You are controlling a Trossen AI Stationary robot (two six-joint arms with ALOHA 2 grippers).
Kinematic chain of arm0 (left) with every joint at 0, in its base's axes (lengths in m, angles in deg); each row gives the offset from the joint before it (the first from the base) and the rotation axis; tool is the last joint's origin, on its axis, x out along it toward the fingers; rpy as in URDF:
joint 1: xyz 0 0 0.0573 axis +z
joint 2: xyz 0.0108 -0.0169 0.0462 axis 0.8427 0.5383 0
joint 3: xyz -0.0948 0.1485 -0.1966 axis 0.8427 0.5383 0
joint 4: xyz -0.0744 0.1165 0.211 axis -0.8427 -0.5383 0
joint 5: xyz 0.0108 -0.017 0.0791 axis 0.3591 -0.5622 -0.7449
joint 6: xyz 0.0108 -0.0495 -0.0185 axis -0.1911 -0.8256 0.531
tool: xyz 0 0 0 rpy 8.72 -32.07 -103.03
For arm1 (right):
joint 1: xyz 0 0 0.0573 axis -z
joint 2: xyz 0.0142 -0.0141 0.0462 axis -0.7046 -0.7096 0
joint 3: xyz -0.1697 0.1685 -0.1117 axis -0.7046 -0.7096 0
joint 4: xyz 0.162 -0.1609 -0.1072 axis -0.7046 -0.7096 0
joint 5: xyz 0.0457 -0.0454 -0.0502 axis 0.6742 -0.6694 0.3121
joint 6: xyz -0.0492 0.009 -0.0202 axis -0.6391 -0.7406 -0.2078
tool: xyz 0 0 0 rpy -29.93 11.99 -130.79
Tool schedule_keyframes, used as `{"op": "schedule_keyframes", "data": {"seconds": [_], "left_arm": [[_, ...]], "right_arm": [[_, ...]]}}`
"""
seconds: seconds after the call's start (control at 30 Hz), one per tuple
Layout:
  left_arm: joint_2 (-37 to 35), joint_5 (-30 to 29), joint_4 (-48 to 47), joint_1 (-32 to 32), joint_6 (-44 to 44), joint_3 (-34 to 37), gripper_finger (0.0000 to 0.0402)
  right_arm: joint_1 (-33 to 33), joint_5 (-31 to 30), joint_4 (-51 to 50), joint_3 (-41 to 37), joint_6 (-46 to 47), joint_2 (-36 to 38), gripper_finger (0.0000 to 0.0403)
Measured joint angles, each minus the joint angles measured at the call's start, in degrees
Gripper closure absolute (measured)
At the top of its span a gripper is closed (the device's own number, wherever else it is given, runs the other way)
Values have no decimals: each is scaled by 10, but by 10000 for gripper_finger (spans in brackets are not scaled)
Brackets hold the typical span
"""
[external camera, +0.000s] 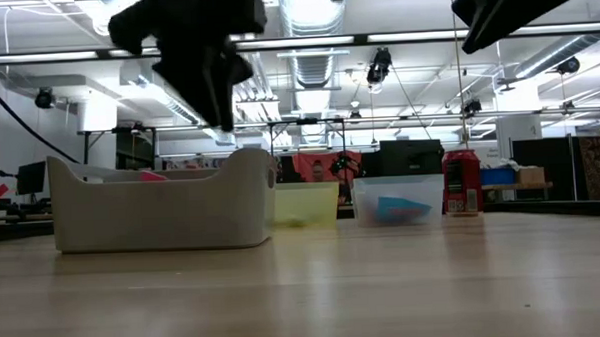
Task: Sort candy
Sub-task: Return to Home Position
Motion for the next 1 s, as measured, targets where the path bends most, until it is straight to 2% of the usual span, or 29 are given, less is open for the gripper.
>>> {"op": "schedule_keyframes", "data": {"seconds": [0.13, 0.33, 0.5, 0.6, 0.7, 1.0], "left_arm": [[-37, 33, 51, -13, -15, 0, 297], [-119, 39, 182, -49, 15, 35, 329], [-211, 39, 306, -53, 26, 139, 349], [-270, 38, 368, -52, 21, 209, 360], [-329, 38, 431, -46, 21, 275, 364], [-518, 38, 533, -6, 23, 436, 364]], "right_arm": [[0, -3, 4, -25, 26, 31, 321], [0, 8, 36, -53, 38, 60, 321], [0, 18, 160, -100, -50, 85, 321], [4, 17, 200, -120, -78, 100, 321], [11, 17, 220, -128, -94, 117, 321], [41, 21, 245, -147, -133, 179, 321]]}}
